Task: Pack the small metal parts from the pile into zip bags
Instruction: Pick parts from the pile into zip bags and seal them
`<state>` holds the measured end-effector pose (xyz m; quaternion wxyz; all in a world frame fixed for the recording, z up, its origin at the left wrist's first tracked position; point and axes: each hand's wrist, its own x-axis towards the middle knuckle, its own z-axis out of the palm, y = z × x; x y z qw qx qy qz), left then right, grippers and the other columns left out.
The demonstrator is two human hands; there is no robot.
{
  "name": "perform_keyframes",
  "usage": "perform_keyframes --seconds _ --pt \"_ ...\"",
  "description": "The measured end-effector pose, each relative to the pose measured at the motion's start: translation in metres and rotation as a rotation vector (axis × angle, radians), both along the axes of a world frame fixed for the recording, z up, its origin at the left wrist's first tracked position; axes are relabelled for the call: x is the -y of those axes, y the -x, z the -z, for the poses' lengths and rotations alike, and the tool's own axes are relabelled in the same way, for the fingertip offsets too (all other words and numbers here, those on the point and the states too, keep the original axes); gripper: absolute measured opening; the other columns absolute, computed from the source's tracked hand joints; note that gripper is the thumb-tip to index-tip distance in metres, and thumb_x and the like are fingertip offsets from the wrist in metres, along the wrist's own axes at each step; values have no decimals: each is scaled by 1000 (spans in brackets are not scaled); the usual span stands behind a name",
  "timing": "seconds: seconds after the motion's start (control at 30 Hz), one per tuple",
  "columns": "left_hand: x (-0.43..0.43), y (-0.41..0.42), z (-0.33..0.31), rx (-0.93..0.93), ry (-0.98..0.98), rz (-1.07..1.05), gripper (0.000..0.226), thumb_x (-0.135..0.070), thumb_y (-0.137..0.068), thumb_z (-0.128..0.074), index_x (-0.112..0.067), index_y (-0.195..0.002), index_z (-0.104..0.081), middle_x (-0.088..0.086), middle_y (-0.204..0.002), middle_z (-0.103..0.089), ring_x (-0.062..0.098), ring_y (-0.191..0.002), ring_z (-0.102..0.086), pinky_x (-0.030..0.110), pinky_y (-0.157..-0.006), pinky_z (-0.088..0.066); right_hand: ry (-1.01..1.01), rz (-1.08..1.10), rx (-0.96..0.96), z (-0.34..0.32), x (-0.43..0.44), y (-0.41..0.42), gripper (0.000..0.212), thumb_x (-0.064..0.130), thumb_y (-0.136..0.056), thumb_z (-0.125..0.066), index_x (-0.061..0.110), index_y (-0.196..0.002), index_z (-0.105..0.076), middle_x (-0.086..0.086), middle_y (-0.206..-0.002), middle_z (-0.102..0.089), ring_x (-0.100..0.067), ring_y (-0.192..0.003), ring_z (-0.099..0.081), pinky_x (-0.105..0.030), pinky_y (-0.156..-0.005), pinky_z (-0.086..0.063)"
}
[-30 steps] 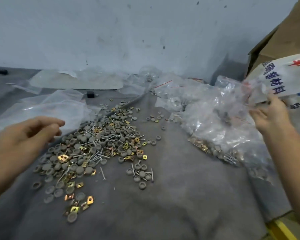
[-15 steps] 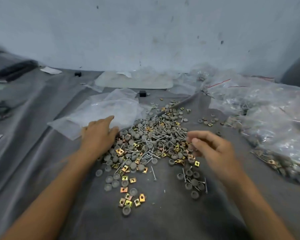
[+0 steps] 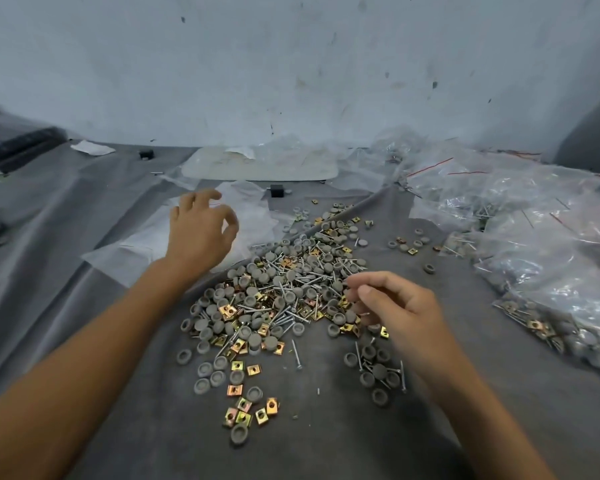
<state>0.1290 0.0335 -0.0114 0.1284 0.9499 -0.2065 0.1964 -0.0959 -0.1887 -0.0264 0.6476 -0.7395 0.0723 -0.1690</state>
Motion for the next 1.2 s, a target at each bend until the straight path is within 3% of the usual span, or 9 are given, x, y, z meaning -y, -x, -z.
perform_keyframes --seconds 0.1,0.2,0.37,0.6,0.8,0.9,0.97,1.07,1.2 --pt "-4 35 -32 -353 565 233 13 -31 -102 -53 -24 -97 -63 -8 -123 -68 15 -118 -60 40 -98 -45 -23 12 17 -3 -1 -1 32 10 -101 -60 36 -97 -78 5 -95 -78 -6 -84 -71 -18 -73 -55" --pt "-12 84 -57 -799 1153 454 15 -24 -106 -40 -20 -95 -50 2 -119 -73 21 -111 -69 35 -84 -56 -52 7 23 -5 -10 -2 29 7 -100 -61 30 -96 -78 3 -95 -78 -8 -85 -71 -21 -74 -57" --pt "-25 138 -64 -1007 1549 584 16 -22 -97 -49 -22 -82 -55 19 -128 -67 33 -113 -69 30 -72 -61 -227 -48 21 -4 -24 3 21 4 -98 -61 19 -100 -76 -6 -96 -72 -17 -87 -69 -37 -83 -58" --pt "-27 146 -36 -1093 1639 494 9 -27 -93 -49 -23 -86 -46 17 -129 -67 26 -112 -70 31 -76 -63 -686 -328 -79 -6 -35 8 21 1 -98 -54 9 -103 -72 -19 -120 -72 -25 -98 -72 -31 -79 -60" --pt "-30 149 -18 -1186 1673 468 12 -26 -96 -47 -23 -84 -49 16 -130 -67 26 -112 -70 31 -75 -61 -936 -327 -154 0 -36 8 25 0 -94 -56 5 -118 -63 -16 -106 -73 -25 -84 -71 -32 -70 -60" --pt "-25 151 -15 -1187 1663 433 12 -28 -95 -48 -24 -84 -48 16 -131 -66 29 -117 -67 35 -89 -56 -919 -397 -173 3 -35 10 37 10 -87 -69 5 -123 -65 -11 -96 -70 -17 -77 -66 -28 -65 -58" --pt "-22 152 -14 -1184 1677 401 9 -28 -94 -49 -22 -89 -54 15 -132 -66 28 -116 -68 33 -82 -59 -819 -425 -178 5 -36 10 40 18 -77 -79 8 -116 -74 -5 -90 -69 -11 -72 -62 -24 -62 -54" --pt "-17 155 -11 -1179 1651 336 38 -28 -102 -40 -4 -128 -56 12 -130 -68 23 -115 -69 33 -78 -61 -707 -440 -159 7 -42 10 37 23 -71 -83 11 -106 -78 4 -85 -69 -5 -68 -54 -22 -62 -50" --pt "-9 162 -10 -1113 1566 260 43 -26 -106 -33 -5 -134 -59 10 -128 -69 29 -123 -63 47 -104 -51 -665 -521 -132 7 -47 14 29 29 -85 -75 18 -111 -77 0 -109 -69 -12 -95 -61 -30 -82 -54"
